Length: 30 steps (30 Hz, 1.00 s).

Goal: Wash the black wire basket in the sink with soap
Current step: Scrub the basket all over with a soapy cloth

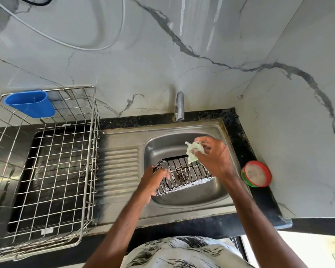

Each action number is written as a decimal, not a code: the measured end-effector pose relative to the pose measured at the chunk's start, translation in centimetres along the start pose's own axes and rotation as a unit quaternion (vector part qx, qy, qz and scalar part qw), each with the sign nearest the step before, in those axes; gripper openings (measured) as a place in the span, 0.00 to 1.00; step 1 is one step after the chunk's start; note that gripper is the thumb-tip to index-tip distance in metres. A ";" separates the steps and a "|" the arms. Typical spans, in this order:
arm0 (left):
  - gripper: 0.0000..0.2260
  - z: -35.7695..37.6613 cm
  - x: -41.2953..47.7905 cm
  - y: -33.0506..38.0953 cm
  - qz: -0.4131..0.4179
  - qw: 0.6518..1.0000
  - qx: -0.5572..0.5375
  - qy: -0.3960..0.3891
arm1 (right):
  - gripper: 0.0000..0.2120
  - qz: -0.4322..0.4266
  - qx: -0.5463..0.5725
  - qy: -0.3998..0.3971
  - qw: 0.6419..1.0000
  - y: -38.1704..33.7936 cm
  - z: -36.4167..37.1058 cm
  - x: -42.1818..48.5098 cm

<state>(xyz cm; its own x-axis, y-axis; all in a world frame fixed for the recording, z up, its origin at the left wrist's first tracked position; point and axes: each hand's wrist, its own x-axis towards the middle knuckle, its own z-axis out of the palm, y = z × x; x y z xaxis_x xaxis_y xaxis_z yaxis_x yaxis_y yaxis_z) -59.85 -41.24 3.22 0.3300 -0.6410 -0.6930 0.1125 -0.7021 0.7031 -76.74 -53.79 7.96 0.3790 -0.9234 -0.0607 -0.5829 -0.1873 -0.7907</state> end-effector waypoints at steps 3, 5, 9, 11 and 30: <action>0.10 0.7 0.2 0.0 0.008 1.000 0.002 -0.002 | 0.13 -0.027 0.004 0.002 1.000 -0.5 1.6 -0.4; 0.07 1.1 0.4 0.1 -0.003 1.000 -0.005 -0.007 | 0.13 -0.070 -0.028 -0.017 0.997 -1.2 3.2 -1.4; 0.05 1.2 0.4 0.4 -0.011 0.999 -0.034 0.005 | 0.21 -0.231 -0.103 -0.024 0.967 -2.1 6.6 -3.7; 0.19 1.0 0.8 0.0 0.008 0.999 -0.043 -0.007 | 0.22 -0.279 -0.117 -0.040 0.952 -2.2 7.5 -3.8; 0.25 0.3 1.5 -0.5 0.041 0.999 -0.015 0.030 | 0.20 -0.306 -0.099 -0.030 0.946 -2.3 7.7 -3.4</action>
<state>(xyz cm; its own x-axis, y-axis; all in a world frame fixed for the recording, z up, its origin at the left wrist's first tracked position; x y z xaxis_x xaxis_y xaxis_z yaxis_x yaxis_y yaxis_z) -59.66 -41.93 1.82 0.3941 -0.6757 -0.6230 0.1113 -0.6378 0.7621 -71.14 -47.68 5.25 0.7269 -0.6010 0.3323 -0.3617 -0.7463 -0.5587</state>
